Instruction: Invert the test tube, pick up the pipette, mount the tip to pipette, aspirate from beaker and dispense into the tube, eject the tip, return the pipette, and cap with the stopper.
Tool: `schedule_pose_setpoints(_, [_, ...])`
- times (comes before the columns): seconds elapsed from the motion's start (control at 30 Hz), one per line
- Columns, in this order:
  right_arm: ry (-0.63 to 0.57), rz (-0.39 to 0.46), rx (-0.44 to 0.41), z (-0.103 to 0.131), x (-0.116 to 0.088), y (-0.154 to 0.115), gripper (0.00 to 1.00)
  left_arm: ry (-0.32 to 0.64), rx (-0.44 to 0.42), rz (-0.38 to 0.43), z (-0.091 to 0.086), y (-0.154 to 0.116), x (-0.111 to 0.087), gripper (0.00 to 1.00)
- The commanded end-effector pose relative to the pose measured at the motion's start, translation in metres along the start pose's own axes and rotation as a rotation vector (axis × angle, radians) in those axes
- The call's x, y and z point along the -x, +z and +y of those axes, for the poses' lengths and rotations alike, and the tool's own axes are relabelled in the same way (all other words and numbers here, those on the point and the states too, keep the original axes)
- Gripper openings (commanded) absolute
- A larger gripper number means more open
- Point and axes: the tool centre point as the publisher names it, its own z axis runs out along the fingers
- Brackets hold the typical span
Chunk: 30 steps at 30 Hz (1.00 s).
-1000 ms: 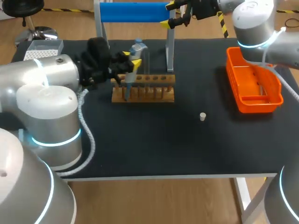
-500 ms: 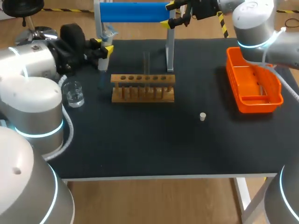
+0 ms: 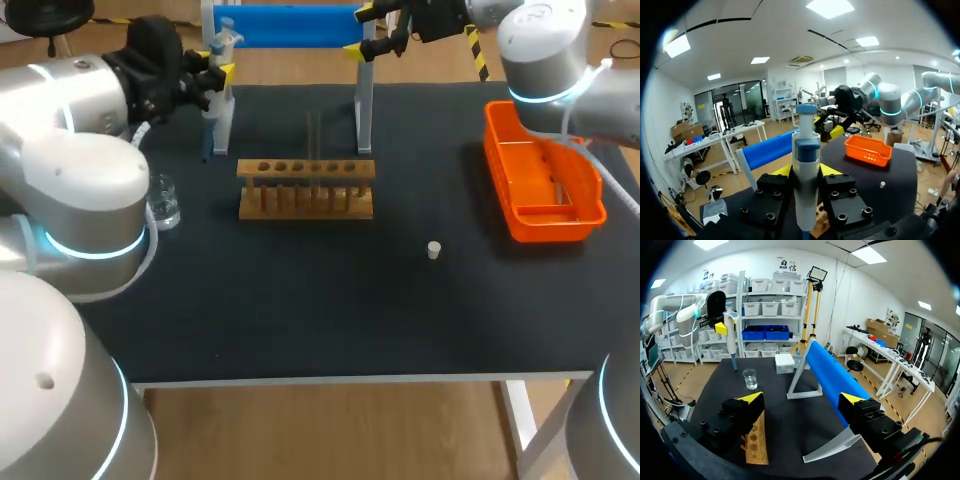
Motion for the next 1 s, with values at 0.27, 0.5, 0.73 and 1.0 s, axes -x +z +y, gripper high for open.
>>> schedule_pose_setpoints(0.27, [0.000, 0.006, -0.005, 0.001, 0.002, -0.001, 1.00, -0.006, 0.032, -0.053, -0.017, 0.034, 0.018, 0.00])
schedule_pose_setpoints(0.5, [0.000, 0.006, -0.005, 0.001, 0.002, -0.001, 1.00, -0.006, 0.024, -0.091, -0.019, 0.045, 0.032, 0.00])
schedule_pose_setpoints(0.73, [0.000, 0.006, -0.005, 0.001, 0.002, -0.001, 1.00, -0.021, 0.032, -0.129, -0.018, 0.053, 0.040, 0.00])
schedule_pose_setpoints(1.0, [0.000, 0.006, -0.005, 0.001, 0.002, -0.001, 1.00, -0.028, 0.022, -0.155, -0.022, 0.069, 0.049, 0.00])
